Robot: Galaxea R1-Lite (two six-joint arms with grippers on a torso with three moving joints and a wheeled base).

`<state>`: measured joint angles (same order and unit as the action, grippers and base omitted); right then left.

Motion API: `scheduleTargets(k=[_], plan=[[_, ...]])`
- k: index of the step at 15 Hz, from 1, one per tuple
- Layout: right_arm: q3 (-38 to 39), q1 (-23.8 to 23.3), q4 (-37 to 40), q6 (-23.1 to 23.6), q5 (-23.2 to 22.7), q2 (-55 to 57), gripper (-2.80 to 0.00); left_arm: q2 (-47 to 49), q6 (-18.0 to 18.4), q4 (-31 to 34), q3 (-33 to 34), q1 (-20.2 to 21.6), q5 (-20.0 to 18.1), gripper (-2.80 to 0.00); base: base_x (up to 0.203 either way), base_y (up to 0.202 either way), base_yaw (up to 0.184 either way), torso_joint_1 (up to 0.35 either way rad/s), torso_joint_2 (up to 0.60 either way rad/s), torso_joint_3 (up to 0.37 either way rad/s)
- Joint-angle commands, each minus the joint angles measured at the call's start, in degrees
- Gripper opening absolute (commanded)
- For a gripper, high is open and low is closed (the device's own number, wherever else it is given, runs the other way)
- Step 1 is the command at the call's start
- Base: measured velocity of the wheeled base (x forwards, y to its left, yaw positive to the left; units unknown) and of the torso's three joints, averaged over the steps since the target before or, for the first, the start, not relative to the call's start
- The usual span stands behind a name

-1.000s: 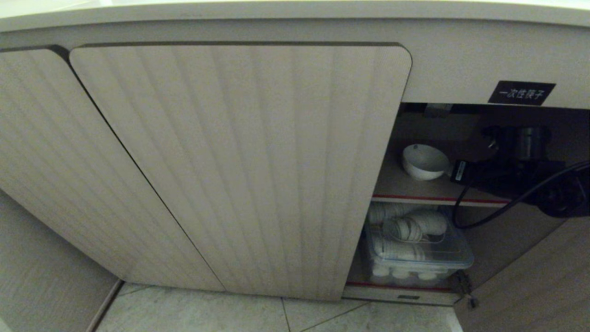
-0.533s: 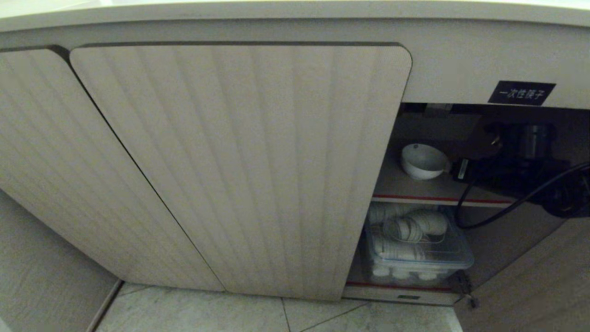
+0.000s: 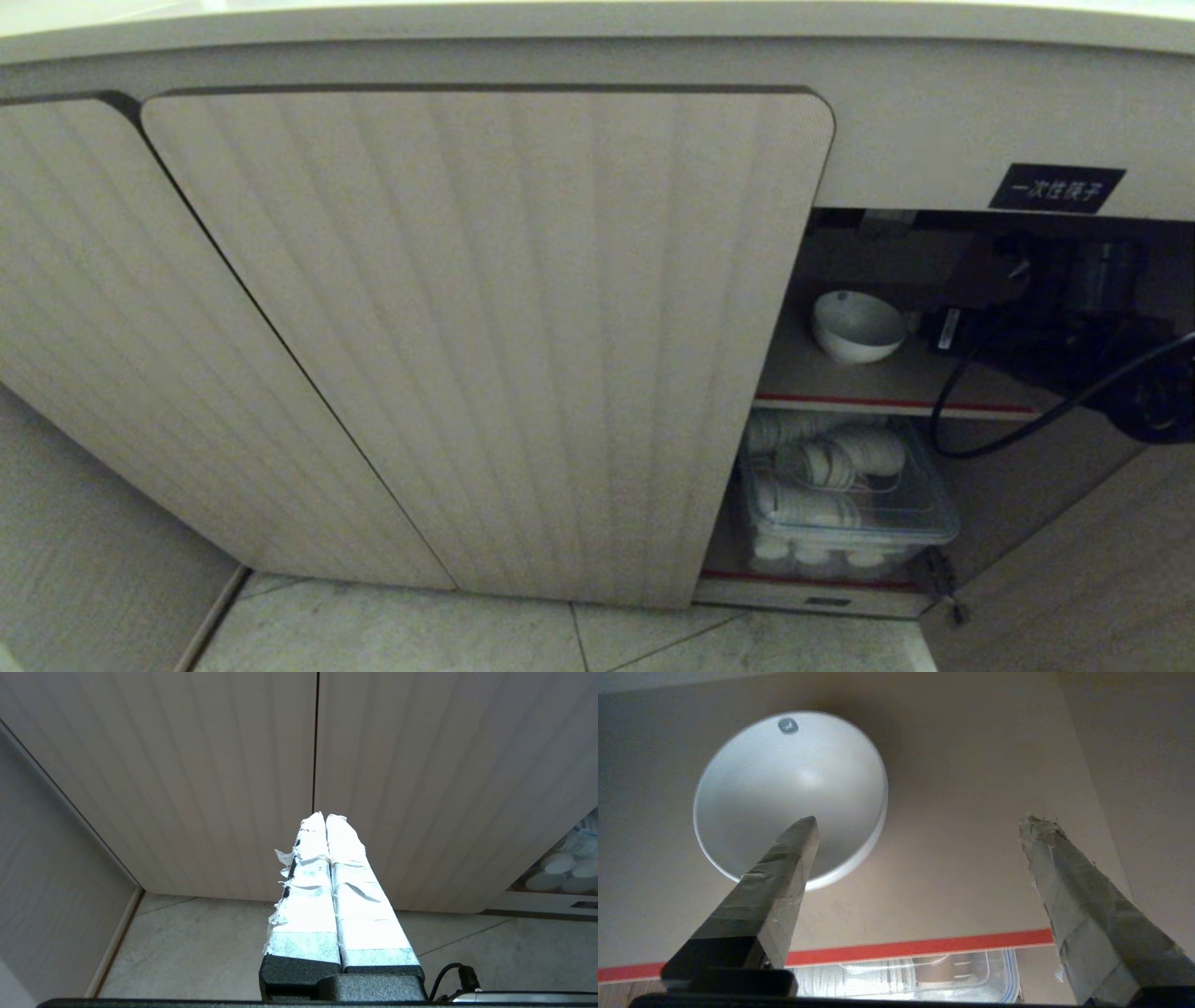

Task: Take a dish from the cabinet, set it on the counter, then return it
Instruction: Take the bowl from the cabinet

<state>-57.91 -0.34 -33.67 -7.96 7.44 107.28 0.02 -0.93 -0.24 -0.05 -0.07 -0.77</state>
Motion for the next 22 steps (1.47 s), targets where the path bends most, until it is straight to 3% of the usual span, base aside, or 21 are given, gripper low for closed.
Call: scheduleTargets(k=[1,22], plan=[[1.0,0.0,-1.1,-0.1,0.0,-0.2,0.00,0.0,0.0,0.0,0.0,0.0,0.0,-2.80,0.000,0.000,0.000,0.000,0.00,0.000],[-0.3,2.4,-4.0,-0.8,-0.5,2.7,0.00,0.0,0.0,0.0,0.0,0.0,0.0,-2.80,0.000,0.000,0.000,0.000,0.00,0.000]])
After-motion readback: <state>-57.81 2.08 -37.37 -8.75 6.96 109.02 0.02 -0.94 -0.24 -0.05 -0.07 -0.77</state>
